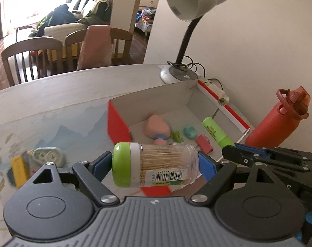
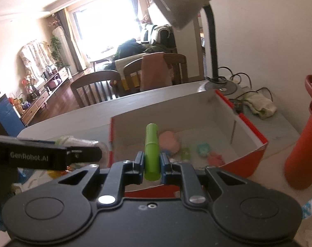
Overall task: Organize rigid objects
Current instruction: 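Carry the toothpick jar and green stick into the red shoebox with both tools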
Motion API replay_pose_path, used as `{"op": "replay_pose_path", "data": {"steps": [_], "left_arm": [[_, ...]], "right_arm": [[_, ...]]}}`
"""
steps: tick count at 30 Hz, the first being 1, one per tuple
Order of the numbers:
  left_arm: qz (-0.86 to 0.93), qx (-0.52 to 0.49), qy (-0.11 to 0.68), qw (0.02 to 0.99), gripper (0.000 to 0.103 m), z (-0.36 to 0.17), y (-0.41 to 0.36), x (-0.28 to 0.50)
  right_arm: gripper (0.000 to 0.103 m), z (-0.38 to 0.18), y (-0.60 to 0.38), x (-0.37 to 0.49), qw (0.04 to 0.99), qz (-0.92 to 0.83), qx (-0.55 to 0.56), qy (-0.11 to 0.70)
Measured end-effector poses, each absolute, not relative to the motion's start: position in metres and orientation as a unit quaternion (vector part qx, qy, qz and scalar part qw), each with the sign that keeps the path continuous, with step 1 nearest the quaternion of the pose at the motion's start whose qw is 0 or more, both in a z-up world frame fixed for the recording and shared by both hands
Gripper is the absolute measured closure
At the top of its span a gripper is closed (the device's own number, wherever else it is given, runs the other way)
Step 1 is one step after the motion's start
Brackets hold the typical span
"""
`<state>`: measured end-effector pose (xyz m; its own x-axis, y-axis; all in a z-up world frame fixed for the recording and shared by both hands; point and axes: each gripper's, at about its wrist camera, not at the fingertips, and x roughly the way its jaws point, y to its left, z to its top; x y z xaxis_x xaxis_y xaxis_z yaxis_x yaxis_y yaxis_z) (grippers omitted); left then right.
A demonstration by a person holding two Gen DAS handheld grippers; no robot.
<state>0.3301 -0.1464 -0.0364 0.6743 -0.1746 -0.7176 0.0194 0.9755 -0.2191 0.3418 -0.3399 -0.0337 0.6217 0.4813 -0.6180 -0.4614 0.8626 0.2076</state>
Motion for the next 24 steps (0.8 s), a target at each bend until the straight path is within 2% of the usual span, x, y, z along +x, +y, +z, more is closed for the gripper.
{"op": "replay_pose_path", "data": {"steps": [24], "left_arm": [[-0.062,-0.032,0.480,0.875,0.015,-0.096,-0.216,0.484]], "right_arm": [[0.089,-0.089,-0.352,0.417,0.881,0.250,-0.035,0.399]]}}
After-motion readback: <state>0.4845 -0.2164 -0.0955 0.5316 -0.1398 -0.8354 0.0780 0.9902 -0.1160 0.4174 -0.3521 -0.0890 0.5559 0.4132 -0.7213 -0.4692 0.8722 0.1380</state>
